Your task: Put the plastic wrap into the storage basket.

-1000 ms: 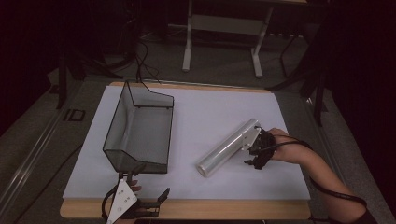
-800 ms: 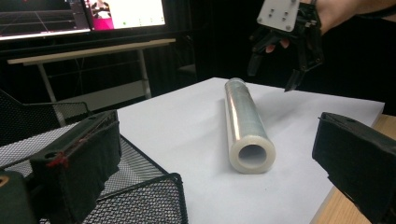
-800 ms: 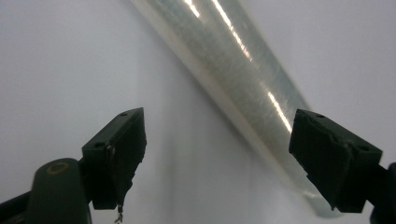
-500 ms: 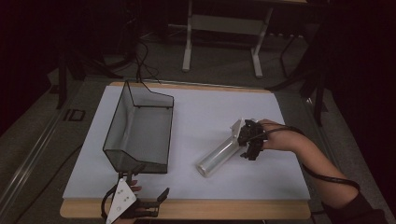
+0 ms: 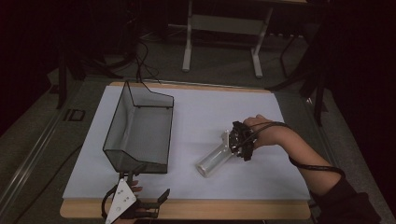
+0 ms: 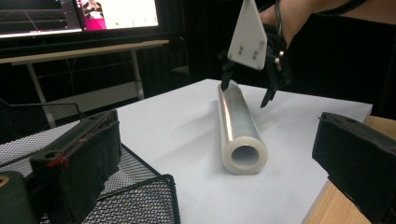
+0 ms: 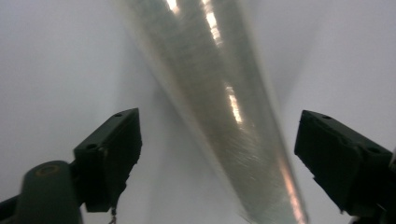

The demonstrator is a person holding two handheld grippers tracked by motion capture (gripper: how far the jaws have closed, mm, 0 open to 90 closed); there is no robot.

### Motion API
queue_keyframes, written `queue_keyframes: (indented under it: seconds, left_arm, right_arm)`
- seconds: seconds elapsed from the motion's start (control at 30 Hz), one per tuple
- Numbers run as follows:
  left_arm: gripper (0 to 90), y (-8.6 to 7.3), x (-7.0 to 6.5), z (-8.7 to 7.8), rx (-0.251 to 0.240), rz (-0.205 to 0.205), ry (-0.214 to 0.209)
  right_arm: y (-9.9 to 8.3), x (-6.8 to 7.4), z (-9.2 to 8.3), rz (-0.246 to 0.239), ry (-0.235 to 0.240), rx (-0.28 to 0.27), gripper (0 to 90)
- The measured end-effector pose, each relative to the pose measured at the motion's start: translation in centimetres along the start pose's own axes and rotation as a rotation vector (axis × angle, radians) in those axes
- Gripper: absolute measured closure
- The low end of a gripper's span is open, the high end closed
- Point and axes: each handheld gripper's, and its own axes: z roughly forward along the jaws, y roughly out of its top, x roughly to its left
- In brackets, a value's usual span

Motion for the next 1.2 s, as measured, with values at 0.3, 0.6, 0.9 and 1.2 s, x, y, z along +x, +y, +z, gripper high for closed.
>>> queue_keyframes:
  seconds: [0.3, 0.6, 0.9, 1.2]
  left_arm:
    - [2.0, -0.1, 0.0, 0.1, 0.002, -0.007, -0.014]
    - [2.0, -0.1, 0.1, 0.1, 0.007, -0.010, -0.016]
    - [2.0, -0.1, 0.0, 0.1, 0.010, -0.004, -0.010]
    - [2.0, -0.1, 0.1, 0.2, 0.010, -0.008, -0.006]
  right_arm:
    - [0.6, -0.5, 2.2, -0.087, -0.019, 0.030, 22.9]
    - [1.5, -0.7, 4.5, -0.163, 0.013, 0.066, 23.8]
    - [2.1, -0.5, 4.5, -0.211, 0.003, 0.131, 27.2]
    - [1.6, -2.6, 0.7, 0.133, 0.182, 0.091, 31.5]
